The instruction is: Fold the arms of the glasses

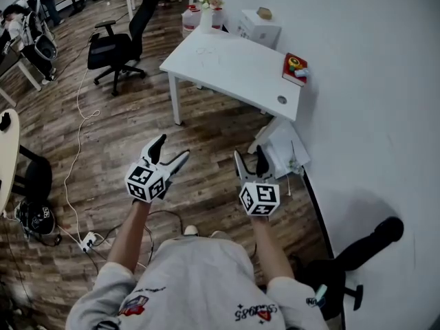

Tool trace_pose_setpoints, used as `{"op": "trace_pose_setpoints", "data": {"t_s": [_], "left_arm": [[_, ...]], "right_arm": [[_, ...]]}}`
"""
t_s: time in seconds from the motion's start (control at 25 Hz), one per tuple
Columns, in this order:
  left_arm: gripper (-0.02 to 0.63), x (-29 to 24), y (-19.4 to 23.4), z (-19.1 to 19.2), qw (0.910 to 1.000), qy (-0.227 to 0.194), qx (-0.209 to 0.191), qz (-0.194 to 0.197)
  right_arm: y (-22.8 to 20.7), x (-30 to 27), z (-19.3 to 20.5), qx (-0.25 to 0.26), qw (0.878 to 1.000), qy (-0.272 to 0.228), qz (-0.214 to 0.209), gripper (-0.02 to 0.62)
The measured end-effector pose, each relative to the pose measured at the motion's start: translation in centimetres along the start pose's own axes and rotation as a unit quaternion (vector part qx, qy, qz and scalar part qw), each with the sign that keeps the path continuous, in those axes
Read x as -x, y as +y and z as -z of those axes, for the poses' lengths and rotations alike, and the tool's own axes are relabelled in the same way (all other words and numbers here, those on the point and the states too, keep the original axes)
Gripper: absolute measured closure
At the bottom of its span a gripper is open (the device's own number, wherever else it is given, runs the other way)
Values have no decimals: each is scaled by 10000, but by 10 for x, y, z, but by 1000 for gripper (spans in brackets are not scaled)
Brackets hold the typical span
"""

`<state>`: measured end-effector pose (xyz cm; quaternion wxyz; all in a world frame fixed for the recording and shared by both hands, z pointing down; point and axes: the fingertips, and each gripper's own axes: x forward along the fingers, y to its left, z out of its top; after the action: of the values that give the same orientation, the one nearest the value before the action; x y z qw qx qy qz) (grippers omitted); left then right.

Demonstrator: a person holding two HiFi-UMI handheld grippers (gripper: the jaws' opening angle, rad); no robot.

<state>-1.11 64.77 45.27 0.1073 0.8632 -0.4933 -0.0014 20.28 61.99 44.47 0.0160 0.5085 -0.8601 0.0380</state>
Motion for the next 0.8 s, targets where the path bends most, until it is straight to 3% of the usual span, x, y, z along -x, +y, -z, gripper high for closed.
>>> {"op": "trace_pose_setpoints", "data": {"t_s": [0.4, 0.8], "left_arm": [[230, -6, 47, 7, 9997, 213, 75, 68], [230, -96, 106, -1, 9993, 362, 32, -14]], "right_arm": [[17, -39, 13, -33, 9999, 155, 4, 313], [-29, -150, 16, -173, 9996, 205, -104, 318]]}}
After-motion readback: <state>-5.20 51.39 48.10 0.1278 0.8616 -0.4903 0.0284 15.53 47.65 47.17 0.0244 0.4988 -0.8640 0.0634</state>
